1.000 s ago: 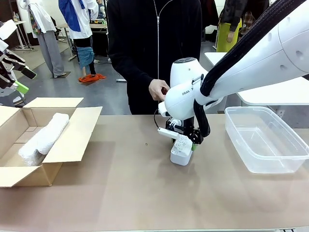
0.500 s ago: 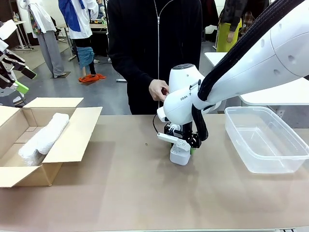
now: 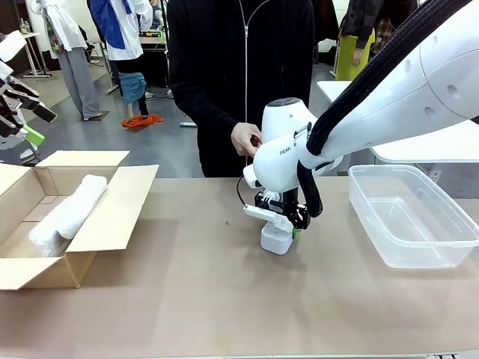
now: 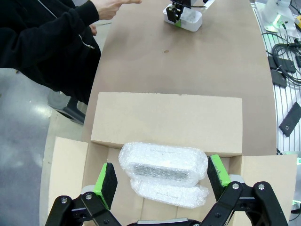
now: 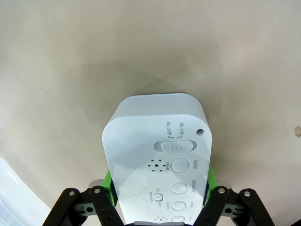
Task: Separate and place wrapped and unwrapped clocks.
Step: Pick up the Digital clock indicated by the person.
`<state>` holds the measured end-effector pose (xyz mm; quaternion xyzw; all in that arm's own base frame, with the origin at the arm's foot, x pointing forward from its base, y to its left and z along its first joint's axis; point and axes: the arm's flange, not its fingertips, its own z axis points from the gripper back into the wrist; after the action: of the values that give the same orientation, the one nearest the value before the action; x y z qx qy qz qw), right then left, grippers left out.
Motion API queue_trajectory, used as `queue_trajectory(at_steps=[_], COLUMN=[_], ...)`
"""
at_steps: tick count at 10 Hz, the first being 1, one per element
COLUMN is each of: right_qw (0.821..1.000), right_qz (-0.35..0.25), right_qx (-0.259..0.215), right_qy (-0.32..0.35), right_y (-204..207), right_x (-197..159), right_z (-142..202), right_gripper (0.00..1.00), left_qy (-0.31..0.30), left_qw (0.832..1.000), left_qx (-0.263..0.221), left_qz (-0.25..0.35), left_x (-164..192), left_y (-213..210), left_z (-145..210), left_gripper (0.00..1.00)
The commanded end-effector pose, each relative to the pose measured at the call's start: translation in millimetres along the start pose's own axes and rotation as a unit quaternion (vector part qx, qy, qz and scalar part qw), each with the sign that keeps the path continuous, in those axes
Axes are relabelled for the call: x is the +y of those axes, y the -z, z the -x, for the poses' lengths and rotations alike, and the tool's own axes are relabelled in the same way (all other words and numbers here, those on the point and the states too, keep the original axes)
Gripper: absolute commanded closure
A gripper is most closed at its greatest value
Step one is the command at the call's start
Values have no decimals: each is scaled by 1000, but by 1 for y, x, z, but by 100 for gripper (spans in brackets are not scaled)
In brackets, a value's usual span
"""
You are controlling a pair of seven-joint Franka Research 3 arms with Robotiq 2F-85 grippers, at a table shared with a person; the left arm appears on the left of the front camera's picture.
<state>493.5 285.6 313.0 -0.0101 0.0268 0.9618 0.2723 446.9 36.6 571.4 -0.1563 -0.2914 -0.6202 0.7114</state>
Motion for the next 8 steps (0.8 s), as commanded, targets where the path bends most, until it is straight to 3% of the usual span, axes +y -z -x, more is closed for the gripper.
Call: queue_trajectory(at_steps=[1,2,3,4,5,7,8], right_qw=[1000,999,999,998,996,992,988], right_qz=[-11,-14,-9,-7,-3,-6,-11], right_qx=[-1,-16,-24,-25,-27,-29,-36], right_qy=[-2,27,48,65,80,123,151], right_y=[1,-5,-13,-22,-34,-65,-80], right_x=[2,4,7,9,11,16,18], right_z=[4,4,3,1,-2,-8,-12], right_gripper=[80,65,100,85,100,100,42], left_qy=[4,4,4,4,4,4,4], left_qw=[1000,1000,1000,1000,1000,1000,1000], left_qx=[0,0,0,0,0,0,0], left_qz=[1,1,1,1,1,1,1], left_x=[0,0,0,0,0,0,0], left_y=[-2,-2,-2,-2,-2,-2,-2], left_z=[1,1,1,1,1,1,1], left_gripper=[0,0,0,0,0,0,0])
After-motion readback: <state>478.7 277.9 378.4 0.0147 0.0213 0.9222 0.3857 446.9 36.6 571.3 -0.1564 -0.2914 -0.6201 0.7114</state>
